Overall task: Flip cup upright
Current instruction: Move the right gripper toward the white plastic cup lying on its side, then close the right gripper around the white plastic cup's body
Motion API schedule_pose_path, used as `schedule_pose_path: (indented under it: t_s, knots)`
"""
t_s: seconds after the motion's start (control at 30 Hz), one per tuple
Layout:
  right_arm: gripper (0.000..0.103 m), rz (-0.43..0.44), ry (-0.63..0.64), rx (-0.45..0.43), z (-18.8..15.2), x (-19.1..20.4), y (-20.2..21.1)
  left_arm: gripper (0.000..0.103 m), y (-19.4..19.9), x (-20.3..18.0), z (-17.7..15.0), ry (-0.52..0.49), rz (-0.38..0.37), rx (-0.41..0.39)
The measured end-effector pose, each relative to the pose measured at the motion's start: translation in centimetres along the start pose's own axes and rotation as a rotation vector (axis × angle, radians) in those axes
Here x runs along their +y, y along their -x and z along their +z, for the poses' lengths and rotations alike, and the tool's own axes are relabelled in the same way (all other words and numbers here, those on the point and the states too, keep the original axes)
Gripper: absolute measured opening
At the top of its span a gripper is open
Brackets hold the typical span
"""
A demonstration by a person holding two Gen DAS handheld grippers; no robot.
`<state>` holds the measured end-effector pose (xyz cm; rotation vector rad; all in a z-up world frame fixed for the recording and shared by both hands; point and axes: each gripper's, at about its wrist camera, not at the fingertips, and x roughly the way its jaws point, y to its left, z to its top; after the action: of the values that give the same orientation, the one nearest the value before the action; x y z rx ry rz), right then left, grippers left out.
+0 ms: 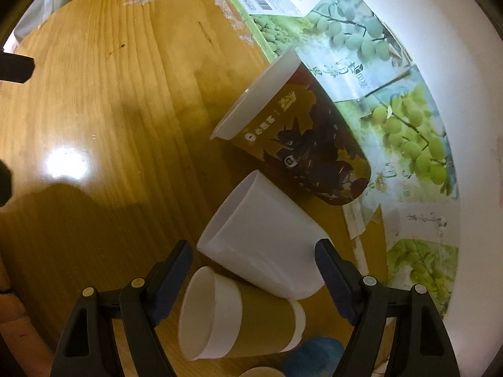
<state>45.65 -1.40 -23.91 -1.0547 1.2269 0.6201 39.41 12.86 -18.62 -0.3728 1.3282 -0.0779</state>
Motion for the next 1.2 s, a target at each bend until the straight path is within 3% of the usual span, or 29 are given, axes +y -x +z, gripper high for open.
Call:
schedule_pose_path:
  t_s: [0.77,1.2]
  knots:
    - [0.083,-0.013,0.1,0.054,2.1,0.2,-2.1,0.102,-0.4,1.7,-0.2,0.064,-0.027,0.037]
    - [0.083,-0.057,0.164,0.138,2.7,0.5,-4.7,0.102,-0.5,1.6,-0.2,0.061,-0.026,0.041]
